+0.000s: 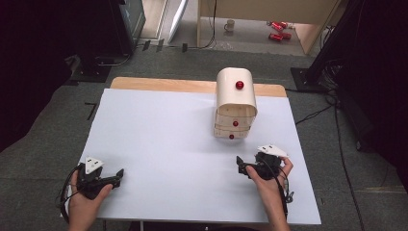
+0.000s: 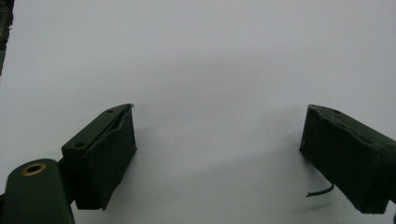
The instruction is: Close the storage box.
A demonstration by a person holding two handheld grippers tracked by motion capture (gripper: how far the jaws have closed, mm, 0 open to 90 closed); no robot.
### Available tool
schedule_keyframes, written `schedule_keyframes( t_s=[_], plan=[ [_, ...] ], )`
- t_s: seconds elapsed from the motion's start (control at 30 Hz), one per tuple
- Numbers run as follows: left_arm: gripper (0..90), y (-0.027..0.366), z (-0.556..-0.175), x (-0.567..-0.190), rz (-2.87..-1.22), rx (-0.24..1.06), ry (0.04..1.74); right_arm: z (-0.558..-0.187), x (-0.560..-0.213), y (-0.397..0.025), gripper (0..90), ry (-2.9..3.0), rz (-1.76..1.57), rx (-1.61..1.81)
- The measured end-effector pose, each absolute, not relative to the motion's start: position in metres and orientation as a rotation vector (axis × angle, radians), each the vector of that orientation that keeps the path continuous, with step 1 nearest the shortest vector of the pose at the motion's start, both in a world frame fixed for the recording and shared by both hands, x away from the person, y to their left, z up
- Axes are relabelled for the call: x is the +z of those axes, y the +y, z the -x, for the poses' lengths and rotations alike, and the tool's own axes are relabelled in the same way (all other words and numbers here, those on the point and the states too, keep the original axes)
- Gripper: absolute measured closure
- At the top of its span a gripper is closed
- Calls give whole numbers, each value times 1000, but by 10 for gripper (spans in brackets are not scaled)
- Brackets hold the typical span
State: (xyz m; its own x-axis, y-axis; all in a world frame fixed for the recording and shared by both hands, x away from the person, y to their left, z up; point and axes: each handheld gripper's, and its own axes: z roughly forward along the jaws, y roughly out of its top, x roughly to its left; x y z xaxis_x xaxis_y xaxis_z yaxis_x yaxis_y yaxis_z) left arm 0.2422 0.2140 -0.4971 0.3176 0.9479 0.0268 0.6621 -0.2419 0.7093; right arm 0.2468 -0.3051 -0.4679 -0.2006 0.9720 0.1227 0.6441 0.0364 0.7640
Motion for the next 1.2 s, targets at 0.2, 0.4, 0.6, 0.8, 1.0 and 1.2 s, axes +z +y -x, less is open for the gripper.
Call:
schedule_keyframes(
  t_s=[0.2, 0.4, 0.6, 0.8, 1.0, 1.2],
  plan=[
    [106, 214, -242, -497, -1993, 621, 1417, -237, -473, -321, 0, 1885, -1646, 961],
    [106, 214, -242, -497, -1993, 621, 1417, -227, -480, -338, 0, 1876, -1678, 929],
    [105, 214, -242, -497, -1993, 621, 1417, -215, -484, -356, 0, 1862, -1709, 897],
    [105, 214, -242, -497, -1993, 622, 1417, -200, -489, -372, 0, 1851, -1738, 851],
    [106, 214, -242, -497, -1993, 622, 1417, -189, -495, -386, 0, 1851, -1753, 814],
    [105, 214, -242, -497, -1994, 622, 1417, -184, -501, -385, 0, 1866, -1710, 759]
  ],
)
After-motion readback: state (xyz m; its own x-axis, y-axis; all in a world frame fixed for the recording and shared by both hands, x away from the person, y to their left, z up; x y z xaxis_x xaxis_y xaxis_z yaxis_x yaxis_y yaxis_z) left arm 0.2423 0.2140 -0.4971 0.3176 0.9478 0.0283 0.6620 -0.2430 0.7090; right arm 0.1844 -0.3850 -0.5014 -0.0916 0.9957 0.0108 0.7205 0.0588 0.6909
